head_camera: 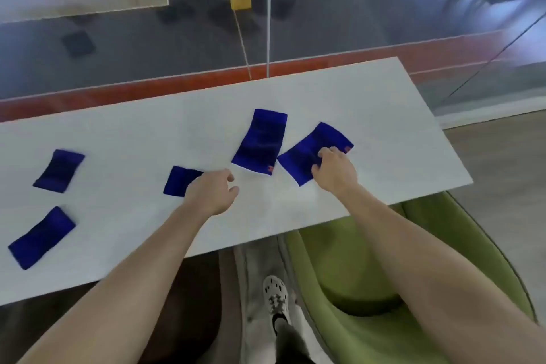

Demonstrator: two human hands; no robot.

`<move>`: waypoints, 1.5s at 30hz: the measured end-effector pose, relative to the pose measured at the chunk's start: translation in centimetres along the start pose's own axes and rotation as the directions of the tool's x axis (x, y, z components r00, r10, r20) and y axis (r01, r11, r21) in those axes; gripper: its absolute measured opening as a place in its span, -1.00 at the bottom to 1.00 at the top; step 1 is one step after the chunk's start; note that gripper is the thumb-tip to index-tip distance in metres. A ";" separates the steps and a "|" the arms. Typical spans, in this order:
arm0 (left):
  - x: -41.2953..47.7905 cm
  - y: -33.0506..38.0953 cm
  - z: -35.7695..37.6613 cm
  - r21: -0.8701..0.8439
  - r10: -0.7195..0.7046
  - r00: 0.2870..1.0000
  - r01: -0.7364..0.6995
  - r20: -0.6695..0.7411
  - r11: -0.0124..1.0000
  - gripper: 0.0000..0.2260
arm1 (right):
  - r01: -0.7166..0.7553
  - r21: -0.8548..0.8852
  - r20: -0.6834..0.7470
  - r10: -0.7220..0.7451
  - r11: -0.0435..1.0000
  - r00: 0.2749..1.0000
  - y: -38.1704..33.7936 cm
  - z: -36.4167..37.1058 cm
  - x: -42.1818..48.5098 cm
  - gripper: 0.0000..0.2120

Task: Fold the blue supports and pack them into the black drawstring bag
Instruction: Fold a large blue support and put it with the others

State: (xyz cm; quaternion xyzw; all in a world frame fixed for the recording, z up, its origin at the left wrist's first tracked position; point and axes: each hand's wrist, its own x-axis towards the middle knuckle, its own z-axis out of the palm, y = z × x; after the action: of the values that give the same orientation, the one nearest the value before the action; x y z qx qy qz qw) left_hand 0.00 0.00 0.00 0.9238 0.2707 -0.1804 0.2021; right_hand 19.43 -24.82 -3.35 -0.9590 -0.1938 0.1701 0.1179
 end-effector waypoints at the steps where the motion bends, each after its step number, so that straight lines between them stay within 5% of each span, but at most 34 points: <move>1: 1.2 0.7 0.1 -0.015 0.010 1.000 -0.010 -0.028 1.000 -0.65 | -0.018 0.015 -0.025 0.018 1.000 1.000 0.4 0.0 1.9 -0.62; 7: 6.7 5.7 1.8 -0.083 0.073 0.994 -0.080 -0.086 0.993 -0.74 | -0.121 -0.108 -0.110 0.109 0.987 0.988 3.6 1.5 9.0 -0.54; 13: 11.0 10.5 5.2 -0.110 0.159 0.983 -0.168 -0.091 0.980 -0.62 | -0.190 -0.164 0.046 0.200 0.968 0.979 6.6 2.0 10.4 -0.09; 15: 11.8 11.4 6.3 -0.127 0.109 0.993 -0.115 -0.051 0.985 -0.57 | -0.218 -0.130 0.078 0.229 0.967 0.970 7.0 1.5 10.3 -0.17; 17: 12.3 12.1 7.2 -0.125 0.050 0.998 -0.054 -0.034 0.991 -0.58 | -0.219 -0.043 0.095 0.222 0.975 0.970 7.5 1.2 9.8 -0.48; 19: 12.4 12.8 8.0 -0.083 0.024 0.999 -0.027 -0.032 0.996 -0.70 | -0.199 0.141 0.107 0.185 0.970 0.977 8.0 0.9 8.4 -0.75; 22: 12.0 13.3 8.7 -0.082 0.043 0.998 -0.047 -0.043 0.996 -0.88 | -0.162 0.325 0.043 0.157 0.932 0.987 8.4 0.3 6.4 -0.90; 25: 11.4 12.8 8.6 -0.235 0.047 0.998 -0.057 -0.049 0.970 -0.89 | -0.120 0.450 -0.006 0.138 0.885 0.990 7.4 -1.5 5.2 -0.91; 29: 10.7 11.1 8.5 -0.378 0.000 0.999 -0.020 -0.053 0.926 -0.73 | 0.032 0.471 0.044 -0.060 0.882 0.997 3.8 -4.4 4.7 -0.80; 32: 10.6 9.1 7.7 -0.524 -0.179 0.969 0.063 -0.173 0.849 -0.58 | 0.119 0.489 0.102 -0.192 0.864 0.976 1.3 -6.4 4.8 -0.80; 36: 12.4 4.6 6.1 -0.403 -0.366 0.887 0.236 -0.282 0.884 -0.58 | 0.115 0.599 0.130 -0.238 0.793 0.963 -0.5 -7.7 6.4 -0.74; 40: 14.8 1.8 4.6 -0.237 -0.314 0.941 0.279 -0.125 0.931 -0.48 | 0.101 0.569 0.132 -0.212 0.816 0.968 -1.4 -6.5 8.4 -0.72; 45: 15.5 2.2 4.0 -0.411 -0.203 0.978 0.206 0.053 0.888 -0.86 | 0.029 0.557 0.191 -0.162 0.830 0.968 -2.5 -4.1 10.6 -0.71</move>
State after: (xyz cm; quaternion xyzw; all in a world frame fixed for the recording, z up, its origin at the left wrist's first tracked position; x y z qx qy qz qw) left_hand 12.58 3.09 -9.67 0.8255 0.3975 -0.1431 0.3742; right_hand 29.32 -18.90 -1.85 -0.8472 -0.1971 0.3222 0.3737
